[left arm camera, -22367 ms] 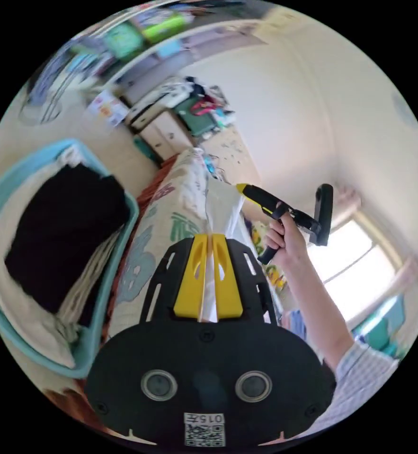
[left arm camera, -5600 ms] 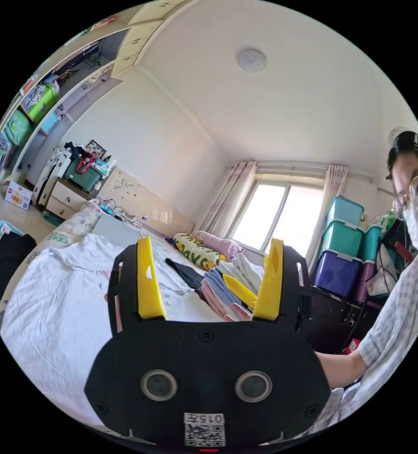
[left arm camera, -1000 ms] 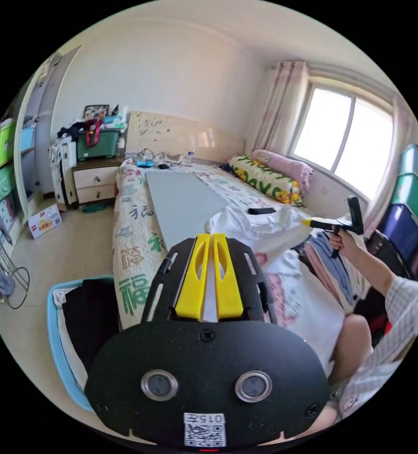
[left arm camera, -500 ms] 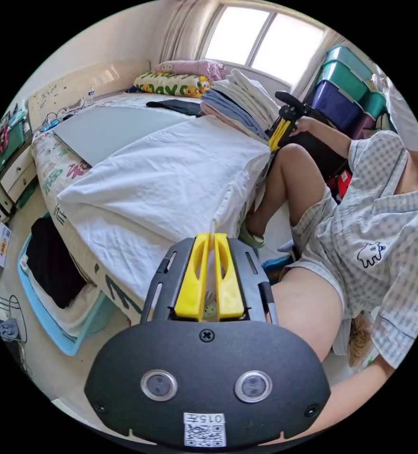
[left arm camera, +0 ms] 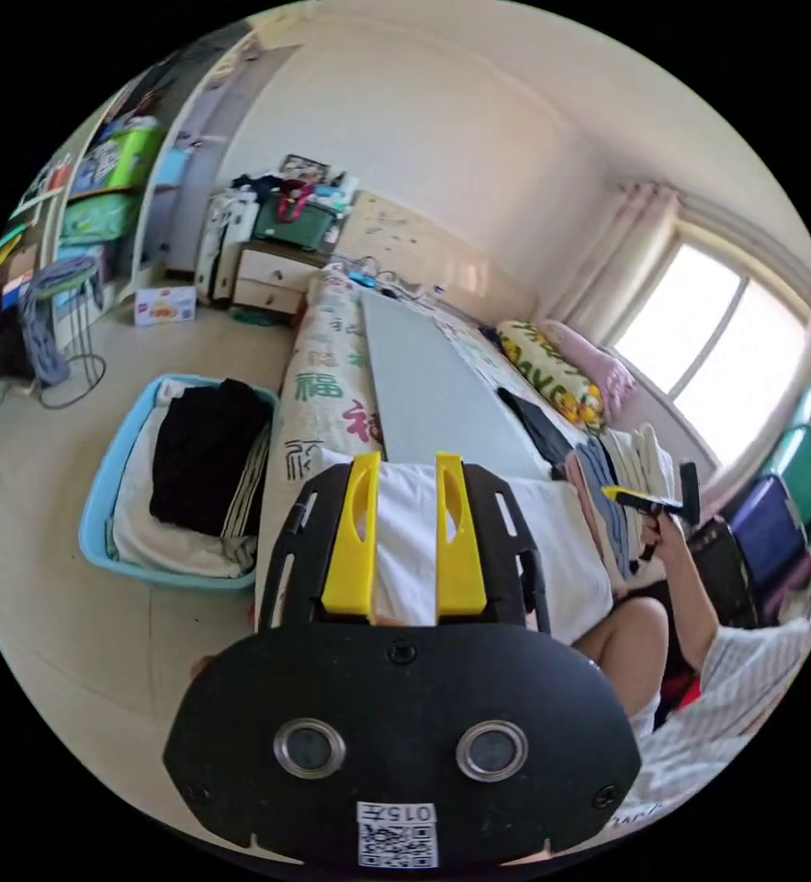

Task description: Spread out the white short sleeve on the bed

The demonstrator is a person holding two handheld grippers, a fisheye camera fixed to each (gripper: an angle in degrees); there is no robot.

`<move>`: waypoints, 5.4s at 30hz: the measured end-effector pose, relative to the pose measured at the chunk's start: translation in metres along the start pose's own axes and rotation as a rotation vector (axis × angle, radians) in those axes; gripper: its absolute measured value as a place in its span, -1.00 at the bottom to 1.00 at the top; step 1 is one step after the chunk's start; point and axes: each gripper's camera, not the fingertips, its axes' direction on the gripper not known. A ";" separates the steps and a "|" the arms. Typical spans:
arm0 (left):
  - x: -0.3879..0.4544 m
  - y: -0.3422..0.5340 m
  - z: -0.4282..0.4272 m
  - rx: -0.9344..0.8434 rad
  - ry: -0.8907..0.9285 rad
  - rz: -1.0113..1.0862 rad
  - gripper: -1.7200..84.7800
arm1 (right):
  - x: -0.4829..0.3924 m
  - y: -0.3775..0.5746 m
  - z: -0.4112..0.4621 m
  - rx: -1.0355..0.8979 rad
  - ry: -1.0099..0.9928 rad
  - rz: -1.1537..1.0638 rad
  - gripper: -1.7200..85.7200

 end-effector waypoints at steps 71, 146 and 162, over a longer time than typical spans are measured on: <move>-0.045 0.024 0.131 -0.093 -0.386 0.026 -0.91 | 0.127 -0.270 -0.254 0.082 0.354 0.010 -0.97; 0.039 -0.021 0.046 -0.121 -0.160 0.346 -0.82 | -0.171 -0.404 -0.279 0.008 -0.512 -0.727 -0.91; 0.177 0.065 0.041 -0.576 0.439 0.998 -0.77 | -0.147 -0.201 -0.232 -0.328 -0.256 -0.994 -0.75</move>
